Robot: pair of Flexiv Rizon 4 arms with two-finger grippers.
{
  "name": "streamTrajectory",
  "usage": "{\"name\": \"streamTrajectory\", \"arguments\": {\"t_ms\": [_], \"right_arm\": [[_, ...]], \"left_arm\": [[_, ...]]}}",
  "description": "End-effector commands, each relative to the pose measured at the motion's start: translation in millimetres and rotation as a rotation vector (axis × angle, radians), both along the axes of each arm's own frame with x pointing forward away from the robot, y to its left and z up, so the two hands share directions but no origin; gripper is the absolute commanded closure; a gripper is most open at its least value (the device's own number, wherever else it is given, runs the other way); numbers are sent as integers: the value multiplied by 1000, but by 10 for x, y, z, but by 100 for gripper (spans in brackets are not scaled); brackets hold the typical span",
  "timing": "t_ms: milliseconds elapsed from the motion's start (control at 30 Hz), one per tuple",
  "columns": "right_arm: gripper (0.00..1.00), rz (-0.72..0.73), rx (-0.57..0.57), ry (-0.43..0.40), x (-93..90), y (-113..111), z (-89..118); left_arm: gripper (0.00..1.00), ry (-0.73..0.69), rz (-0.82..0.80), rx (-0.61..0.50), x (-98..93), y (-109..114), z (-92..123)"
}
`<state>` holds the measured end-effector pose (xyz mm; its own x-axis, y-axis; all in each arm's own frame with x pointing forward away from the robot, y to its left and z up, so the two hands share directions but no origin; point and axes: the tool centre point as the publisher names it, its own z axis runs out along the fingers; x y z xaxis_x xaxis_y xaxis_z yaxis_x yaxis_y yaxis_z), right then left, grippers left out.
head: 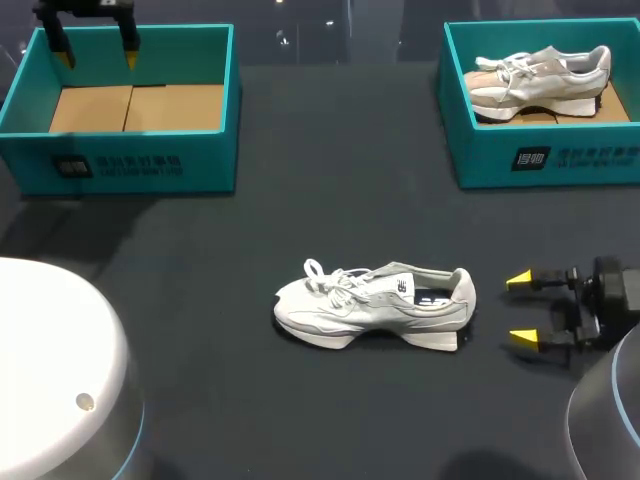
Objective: Take the shoe out of the shoebox, open the shoe tongue, remove and reinsert the insole, then place the shoe into the shoebox
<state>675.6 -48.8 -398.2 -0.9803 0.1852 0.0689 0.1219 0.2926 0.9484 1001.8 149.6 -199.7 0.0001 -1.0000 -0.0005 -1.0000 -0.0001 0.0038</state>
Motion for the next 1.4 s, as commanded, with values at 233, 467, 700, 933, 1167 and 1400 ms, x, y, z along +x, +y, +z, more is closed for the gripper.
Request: {"name": "streamTrajectory", "arguments": {"t_ms": [233,467,700,933,1167,1400], "right_arm": [[0,-66,-30,-7,-125,224,32],[0,-95,-30,6,-90,355,-2],[0,-136,-25,6,-83,419,-21],[0,-170,-17,-1,-68,487,-32],[0,-175,-7,-20,-46,572,9],[0,-164,-4,-26,-50,660,14]], "left_arm": [[0,-1,0,-1,-8,3,0],[0,-1,0,-1,-8,3,0],[0,-1,0,-1,-8,3,0],[0,-1,0,-1,-8,3,0],[0,-1,0,-1,-8,3,0],[0,-1,0,-1,-8,3,0]]}}
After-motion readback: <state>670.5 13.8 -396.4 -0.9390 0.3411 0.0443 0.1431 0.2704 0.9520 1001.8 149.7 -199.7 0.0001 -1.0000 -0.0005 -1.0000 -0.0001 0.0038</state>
